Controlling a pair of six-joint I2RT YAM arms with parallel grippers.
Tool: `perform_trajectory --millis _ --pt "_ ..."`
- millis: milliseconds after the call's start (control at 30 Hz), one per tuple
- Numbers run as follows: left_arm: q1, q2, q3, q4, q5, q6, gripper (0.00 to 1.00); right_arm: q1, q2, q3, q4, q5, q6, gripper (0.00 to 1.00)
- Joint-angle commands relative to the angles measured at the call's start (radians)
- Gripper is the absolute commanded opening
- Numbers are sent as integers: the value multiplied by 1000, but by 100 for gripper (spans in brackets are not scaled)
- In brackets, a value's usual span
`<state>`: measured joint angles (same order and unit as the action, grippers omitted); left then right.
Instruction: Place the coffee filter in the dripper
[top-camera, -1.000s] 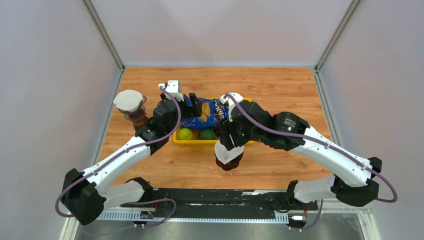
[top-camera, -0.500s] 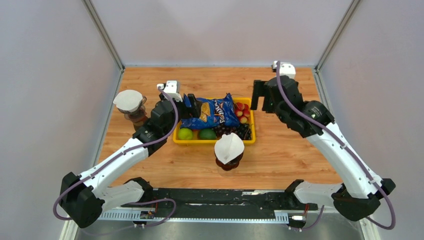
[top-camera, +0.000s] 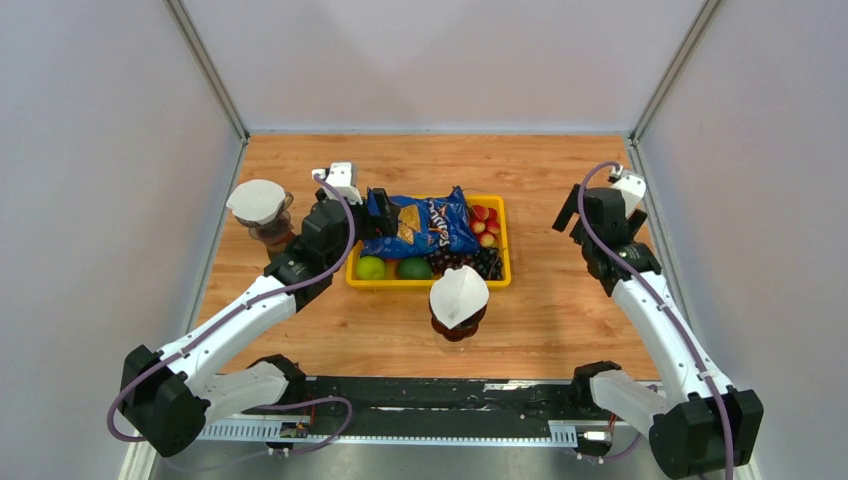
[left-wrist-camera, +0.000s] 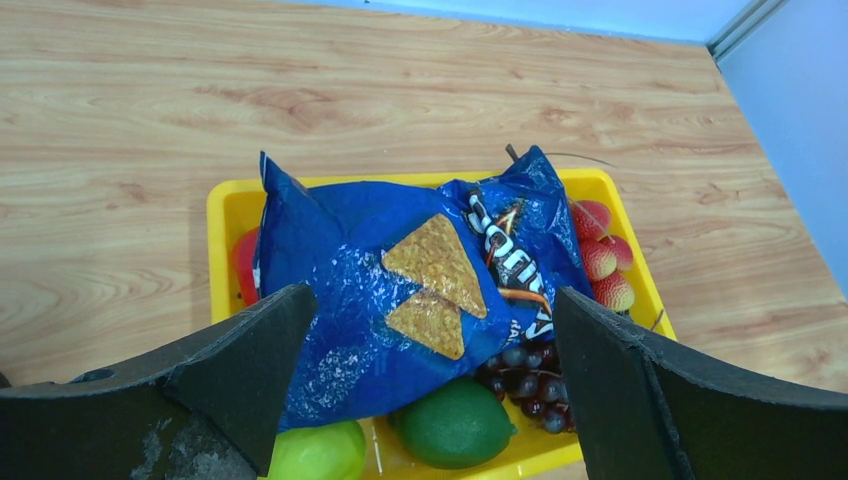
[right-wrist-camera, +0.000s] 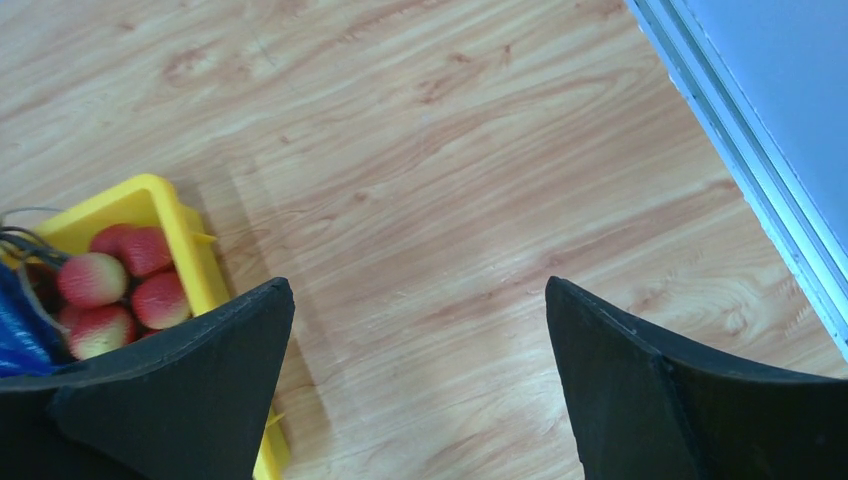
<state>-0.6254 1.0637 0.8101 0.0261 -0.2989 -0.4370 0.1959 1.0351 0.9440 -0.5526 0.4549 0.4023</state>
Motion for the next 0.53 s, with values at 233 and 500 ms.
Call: perform_trajectory --millis 233,500 --pt "5 -31 2 -69 -83 -45 100 -8 -71 -171 218 138 128 100" --pt "6 -63 -9 -107 -128 -58 100 -8 -169 -242 274 155 120 100"
